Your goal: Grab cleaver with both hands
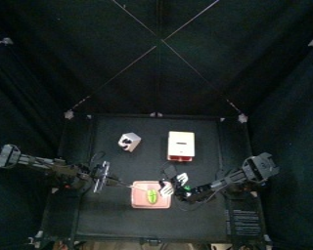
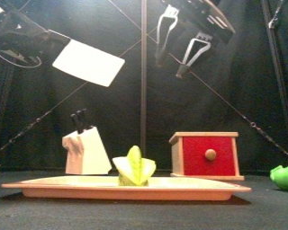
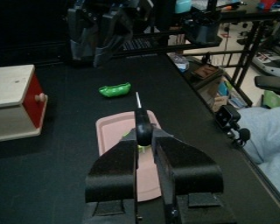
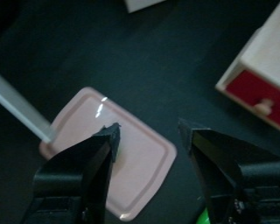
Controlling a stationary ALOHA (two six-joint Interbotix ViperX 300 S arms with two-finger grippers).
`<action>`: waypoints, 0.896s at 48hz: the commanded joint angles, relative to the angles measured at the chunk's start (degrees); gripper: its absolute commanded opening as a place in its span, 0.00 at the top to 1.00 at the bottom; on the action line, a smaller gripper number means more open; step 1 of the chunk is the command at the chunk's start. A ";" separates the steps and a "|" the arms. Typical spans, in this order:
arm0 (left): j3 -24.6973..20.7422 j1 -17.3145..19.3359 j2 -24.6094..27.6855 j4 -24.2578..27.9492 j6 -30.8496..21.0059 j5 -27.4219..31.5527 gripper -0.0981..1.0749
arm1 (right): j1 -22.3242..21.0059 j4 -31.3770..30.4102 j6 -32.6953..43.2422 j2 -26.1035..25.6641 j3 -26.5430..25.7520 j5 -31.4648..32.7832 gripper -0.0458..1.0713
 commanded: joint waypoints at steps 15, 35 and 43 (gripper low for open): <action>-0.53 1.76 0.62 -1.14 0.09 -0.79 0.59 | -9.40 24.87 -26.28 -4.75 -1.85 -17.49 0.16; -0.53 3.96 0.70 -6.68 0.18 -4.66 0.59 | -12.57 28.48 -48.69 -5.27 2.11 -37.35 0.16; -0.44 5.27 0.70 -8.70 0.09 -6.86 0.59 | -13.36 28.04 -48.96 -5.10 5.27 -45.35 0.16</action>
